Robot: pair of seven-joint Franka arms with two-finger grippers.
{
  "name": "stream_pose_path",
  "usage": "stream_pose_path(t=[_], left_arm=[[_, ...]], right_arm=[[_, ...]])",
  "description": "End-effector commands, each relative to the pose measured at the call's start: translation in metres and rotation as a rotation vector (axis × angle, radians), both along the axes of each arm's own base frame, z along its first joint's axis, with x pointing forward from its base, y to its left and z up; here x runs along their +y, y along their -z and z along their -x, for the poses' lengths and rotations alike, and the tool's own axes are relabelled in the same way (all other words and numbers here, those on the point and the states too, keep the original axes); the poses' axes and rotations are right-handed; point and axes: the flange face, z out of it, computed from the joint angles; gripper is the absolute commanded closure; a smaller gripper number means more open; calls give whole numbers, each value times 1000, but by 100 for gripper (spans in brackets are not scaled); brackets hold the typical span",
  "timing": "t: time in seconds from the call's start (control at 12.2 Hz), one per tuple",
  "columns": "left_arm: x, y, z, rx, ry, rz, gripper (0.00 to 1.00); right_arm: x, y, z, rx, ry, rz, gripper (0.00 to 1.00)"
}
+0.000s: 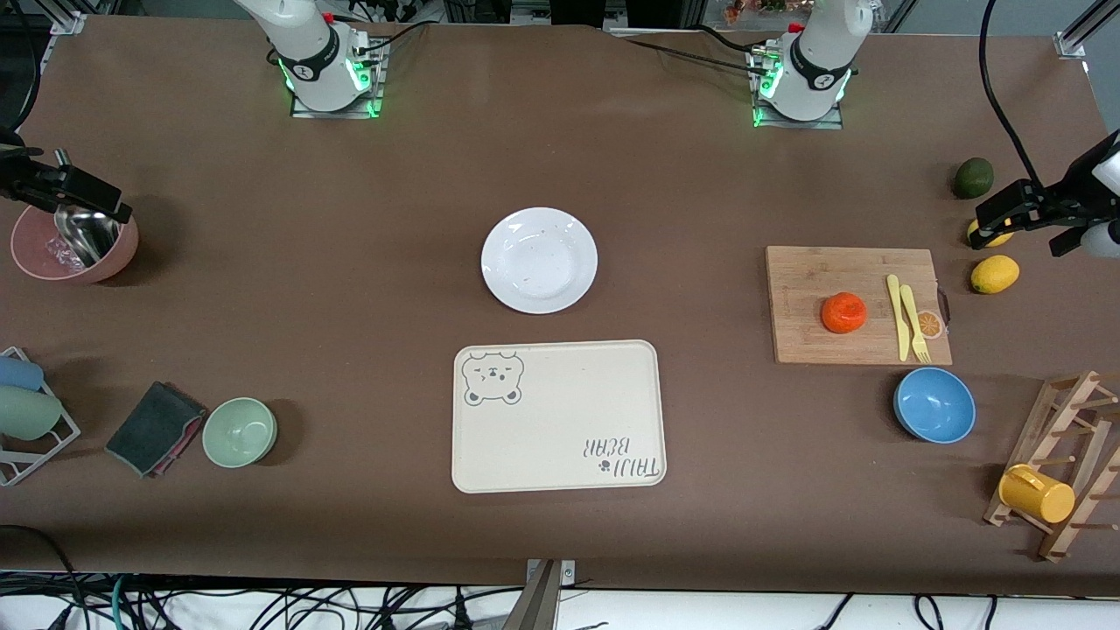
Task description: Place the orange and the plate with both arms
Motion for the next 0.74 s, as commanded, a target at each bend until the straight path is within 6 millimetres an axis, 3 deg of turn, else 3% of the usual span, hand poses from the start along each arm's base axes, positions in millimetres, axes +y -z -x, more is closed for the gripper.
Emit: stream_pose_path(t=[0.0, 0.65], left_arm=[[-3, -5, -5, -8, 5, 25, 0], [-2, -12, -5, -21, 4, 25, 0]], right_arm=[[-1, -8, 0, -10, 11, -5, 0], [-1, -9, 0, -12, 14, -5, 0]])
